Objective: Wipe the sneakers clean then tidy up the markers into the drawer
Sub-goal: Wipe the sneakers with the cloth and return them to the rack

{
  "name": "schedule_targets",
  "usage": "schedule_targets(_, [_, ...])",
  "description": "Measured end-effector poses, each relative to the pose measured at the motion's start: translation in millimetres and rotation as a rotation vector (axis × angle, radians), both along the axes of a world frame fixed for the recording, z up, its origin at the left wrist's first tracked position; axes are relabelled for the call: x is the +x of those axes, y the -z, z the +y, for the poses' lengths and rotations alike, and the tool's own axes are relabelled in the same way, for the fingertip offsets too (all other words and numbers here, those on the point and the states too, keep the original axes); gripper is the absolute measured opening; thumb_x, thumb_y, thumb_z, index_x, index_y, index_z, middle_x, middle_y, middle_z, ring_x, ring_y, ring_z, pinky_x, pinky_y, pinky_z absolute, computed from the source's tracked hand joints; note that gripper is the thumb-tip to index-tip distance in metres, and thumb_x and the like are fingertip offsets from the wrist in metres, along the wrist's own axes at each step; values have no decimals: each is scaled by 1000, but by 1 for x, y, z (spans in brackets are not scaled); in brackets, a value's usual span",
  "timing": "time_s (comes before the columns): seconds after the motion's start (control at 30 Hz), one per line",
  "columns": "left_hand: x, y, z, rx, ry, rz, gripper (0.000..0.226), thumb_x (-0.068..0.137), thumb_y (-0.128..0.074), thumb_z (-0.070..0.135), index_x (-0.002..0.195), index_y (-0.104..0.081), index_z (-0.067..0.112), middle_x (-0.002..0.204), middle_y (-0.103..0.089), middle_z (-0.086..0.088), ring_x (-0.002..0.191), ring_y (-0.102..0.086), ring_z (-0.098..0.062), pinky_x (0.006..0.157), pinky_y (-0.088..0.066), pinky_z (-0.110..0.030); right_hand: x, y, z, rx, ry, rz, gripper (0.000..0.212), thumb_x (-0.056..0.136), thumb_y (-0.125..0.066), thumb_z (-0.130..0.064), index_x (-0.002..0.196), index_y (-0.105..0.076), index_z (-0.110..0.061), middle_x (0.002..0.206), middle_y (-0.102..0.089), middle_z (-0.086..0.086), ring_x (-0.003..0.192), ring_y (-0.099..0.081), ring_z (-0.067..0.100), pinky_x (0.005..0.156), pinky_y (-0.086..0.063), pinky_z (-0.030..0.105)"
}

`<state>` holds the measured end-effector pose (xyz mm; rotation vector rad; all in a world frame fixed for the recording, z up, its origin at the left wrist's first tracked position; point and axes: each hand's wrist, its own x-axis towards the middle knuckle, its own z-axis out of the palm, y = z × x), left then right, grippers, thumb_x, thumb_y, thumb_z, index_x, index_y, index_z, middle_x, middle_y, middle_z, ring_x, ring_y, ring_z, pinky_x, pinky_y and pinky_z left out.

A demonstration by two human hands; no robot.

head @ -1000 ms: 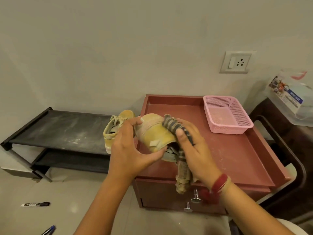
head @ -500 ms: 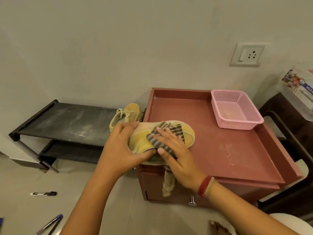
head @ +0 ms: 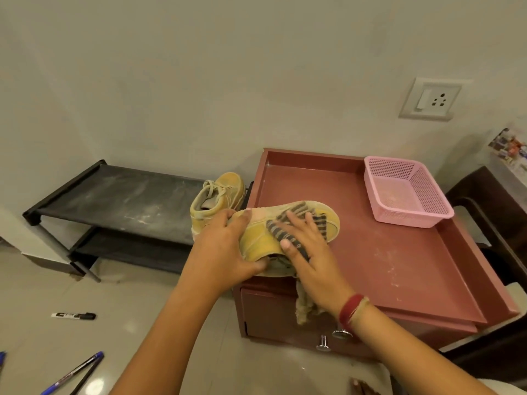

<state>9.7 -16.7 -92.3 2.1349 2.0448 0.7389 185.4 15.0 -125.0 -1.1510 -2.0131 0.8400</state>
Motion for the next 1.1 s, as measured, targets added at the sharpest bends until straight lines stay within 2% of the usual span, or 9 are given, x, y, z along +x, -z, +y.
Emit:
schedule_targets(0.1, [0,4,1,18,35,8,90,62,-80,42,140,-44,15,131,-46,-7,110,-52,-24,80,-36,-23,-4,1,-16,113,-188,-67,40,90,-29,-61,127,-41,-57,148,-22,-31,143,-1,-2,117,-1,44])
schedule_targets(0.23, [4,4,3,9,-6,9,95,57,-79,51,138,-46,16,125,-49,-4,107,-52,-20,78,-37,-23,-7,-10,8,-2,89,-61,44,86,-25,-66,125,-42,-55,145,-20,-29,143,0,3,116,-8,54])
schedule_targets(0.33, [4,4,1,26,22,-8,85,63,-77,42,137,-47,14,124,-51,-5,104,-55,-22,78,-37,-22,-16,-3,-14,118,-68,-160,48,90,-25,-61,132,-42,-46,149,-18,-28,144,6,4,116,6,51])
schedule_targets(0.4, [3,4,1,18,40,-6,84,64,-79,38,137,-47,13,124,-50,-5,104,-55,-22,78,-37,-22,-15,1,-19,150,-140,-176,44,90,-25,-60,131,-40,-52,151,-16,-28,143,7,0,115,10,47])
schedule_targets(0.5, [3,0,3,-14,7,-20,92,57,-77,50,137,-47,16,122,-50,-1,104,-53,-16,76,-35,-20,-9,-2,3,19,7,-82,35,86,-22,-66,121,-30,-70,150,-11,-30,142,8,-3,115,3,55])
schedule_targets(0.67, [1,-2,1,-26,1,-46,93,57,-79,51,137,-48,16,123,-51,0,106,-54,-17,77,-35,-21,-8,9,-7,87,-176,-47,39,87,-23,-68,125,-33,-66,149,-13,-34,143,7,-1,113,14,46])
schedule_targets(0.8, [2,-4,2,-11,-45,-53,91,57,-76,56,135,-51,17,116,-53,3,94,-48,-6,75,-34,-20,-3,-2,19,-80,20,31,38,82,-26,-70,119,-35,-65,150,-17,-30,141,9,-5,116,6,53])
schedule_targets(0.93, [0,-2,3,-33,-13,-58,91,56,-66,56,136,-48,18,121,-52,2,102,-54,-14,77,-36,-20,-8,4,-9,107,-237,-32,39,91,-30,-57,128,-43,-53,150,-23,-28,143,4,-2,115,15,37])
schedule_targets(1.1, [2,-5,4,-51,-48,-37,97,53,-61,65,138,-46,20,124,-52,4,108,-52,-13,79,-36,-20,10,3,31,-86,124,-40,41,82,-23,-70,123,-25,-67,150,-7,-30,140,11,1,116,-6,56])
